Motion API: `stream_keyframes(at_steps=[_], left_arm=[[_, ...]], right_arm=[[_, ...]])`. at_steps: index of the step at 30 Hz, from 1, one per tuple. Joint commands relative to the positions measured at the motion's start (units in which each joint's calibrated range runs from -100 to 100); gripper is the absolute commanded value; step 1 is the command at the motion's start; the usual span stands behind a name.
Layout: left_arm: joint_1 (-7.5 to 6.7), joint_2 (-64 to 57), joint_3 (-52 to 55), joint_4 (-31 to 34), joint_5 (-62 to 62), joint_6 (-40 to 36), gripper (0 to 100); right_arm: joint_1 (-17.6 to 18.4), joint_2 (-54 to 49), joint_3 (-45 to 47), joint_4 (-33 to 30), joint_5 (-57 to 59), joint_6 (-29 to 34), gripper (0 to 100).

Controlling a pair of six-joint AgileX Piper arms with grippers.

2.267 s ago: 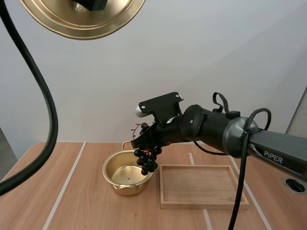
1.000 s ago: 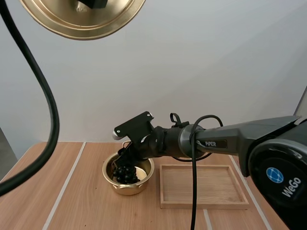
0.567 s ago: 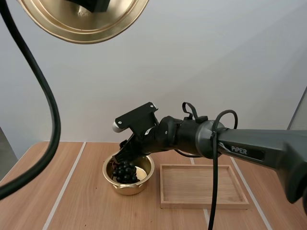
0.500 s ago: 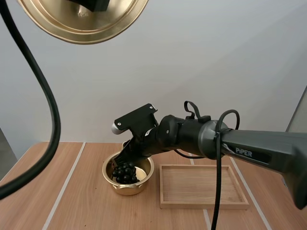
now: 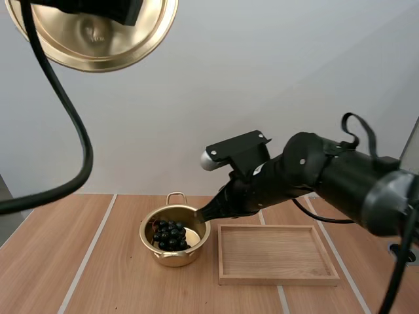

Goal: Open the lid, put the grape in the pot, and close it

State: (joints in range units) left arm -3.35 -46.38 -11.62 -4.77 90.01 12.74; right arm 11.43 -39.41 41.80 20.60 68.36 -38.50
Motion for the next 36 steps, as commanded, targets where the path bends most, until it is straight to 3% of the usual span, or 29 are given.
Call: stream_keyframes(at_steps=[1, 7, 12, 16, 22, 27, 36], left_arm=[[-0.23, 4.8, -0.1, 0.7, 4.2, 0.2, 0], [-0.23, 12.0, 3.8, 0.7, 6.4, 2.0, 0], [-0.23, 16.5, 14.7, -0.4, 1.8, 5.5, 0], [-0.23, 19.1, 22.0, -2.7, -1.2, 8.8, 0], [-0.23, 24.8, 30.6, -8.3, -2.9, 13.4, 0], [-0.23, 29.7, 33.7, -9.1, -4.2, 14.1, 0], [-0.23, 34.5, 44.0, -11.5, -18.7, 18.6, 0]], right_arm=[[-1.4, -7.2, 0.0, -0.7, 7.3, 0.5, 0], [-1.7, -18.1, 0.0, -1.4, 14.0, 3.8, 0], [-1.7, -26.2, 0.0, -8.8, 20.8, 8.7, 0], [-1.7, -30.0, 0.0, -10.0, 24.8, 9.3, 0], [-1.9, -32.6, 0.0, -10.9, 28.3, 9.4, 0], [-2.3, -32.8, 0.0, -11.2, 29.6, 9.4, 0], [-2.3, -32.8, 0.0, -11.2, 29.9, 9.4, 0]])
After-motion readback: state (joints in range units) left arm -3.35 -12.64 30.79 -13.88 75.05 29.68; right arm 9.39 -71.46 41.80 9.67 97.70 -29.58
